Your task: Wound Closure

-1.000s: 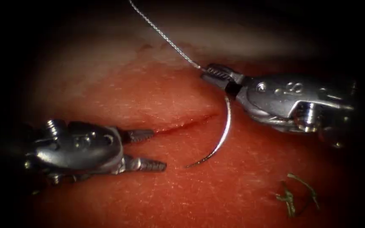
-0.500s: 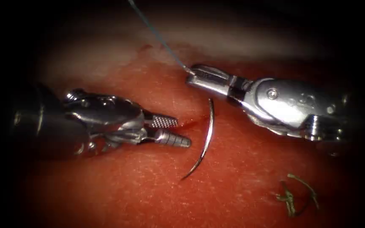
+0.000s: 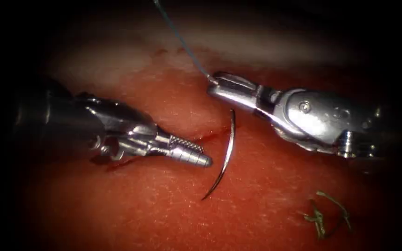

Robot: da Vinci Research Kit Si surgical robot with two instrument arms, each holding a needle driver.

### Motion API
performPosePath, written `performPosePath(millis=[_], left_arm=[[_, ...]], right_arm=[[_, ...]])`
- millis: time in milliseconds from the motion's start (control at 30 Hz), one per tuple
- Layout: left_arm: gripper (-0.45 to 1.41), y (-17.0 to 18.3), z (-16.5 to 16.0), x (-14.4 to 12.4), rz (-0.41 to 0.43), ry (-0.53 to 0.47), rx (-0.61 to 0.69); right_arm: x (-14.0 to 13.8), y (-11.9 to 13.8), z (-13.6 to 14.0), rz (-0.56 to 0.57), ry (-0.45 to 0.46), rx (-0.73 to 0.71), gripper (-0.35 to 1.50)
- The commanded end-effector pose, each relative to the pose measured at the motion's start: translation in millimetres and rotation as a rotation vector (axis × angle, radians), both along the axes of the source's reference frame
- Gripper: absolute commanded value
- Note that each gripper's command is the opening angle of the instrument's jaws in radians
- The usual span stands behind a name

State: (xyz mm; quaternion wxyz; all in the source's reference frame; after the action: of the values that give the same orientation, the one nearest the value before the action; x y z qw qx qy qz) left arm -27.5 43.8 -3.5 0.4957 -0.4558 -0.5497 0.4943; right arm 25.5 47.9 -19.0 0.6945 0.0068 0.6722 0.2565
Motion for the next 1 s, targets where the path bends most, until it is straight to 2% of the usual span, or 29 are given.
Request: performPosePath(millis=[33, 233, 667, 867, 1000], left_arm=[[0.7, -0.8, 1.1, -0.8, 0.006, 0.0, 0.011], [0.7, -1.2, 1.6, -1.3, 0.017, -0.005, 0.047], [0.71, -1.0, 0.5, -1.7, -0.038, -0.126, 0.082], [0.53, -0.8, 0.6, -1.5, -0.038, -0.128, 0.094], [0.5, -0.7, 0.7, -1.3, -0.037, -0.129, 0.094]], right_arm=[[0.6, -0.1, 0.3, 0.007, 0.006, -0.016, -0.35], [0.6, 0.1, 0.0, 0.053, 0.039, -0.06, -0.35], [1.1, -0.1, 0.0, 0.186, 0.065, -0.116, -0.35], [2.1, -0.5, -0.1, 0.198, 0.068, -0.134, -0.35], [2.5, -0.8, -0.3, 0.188, 0.074, -0.121, -0.35]])
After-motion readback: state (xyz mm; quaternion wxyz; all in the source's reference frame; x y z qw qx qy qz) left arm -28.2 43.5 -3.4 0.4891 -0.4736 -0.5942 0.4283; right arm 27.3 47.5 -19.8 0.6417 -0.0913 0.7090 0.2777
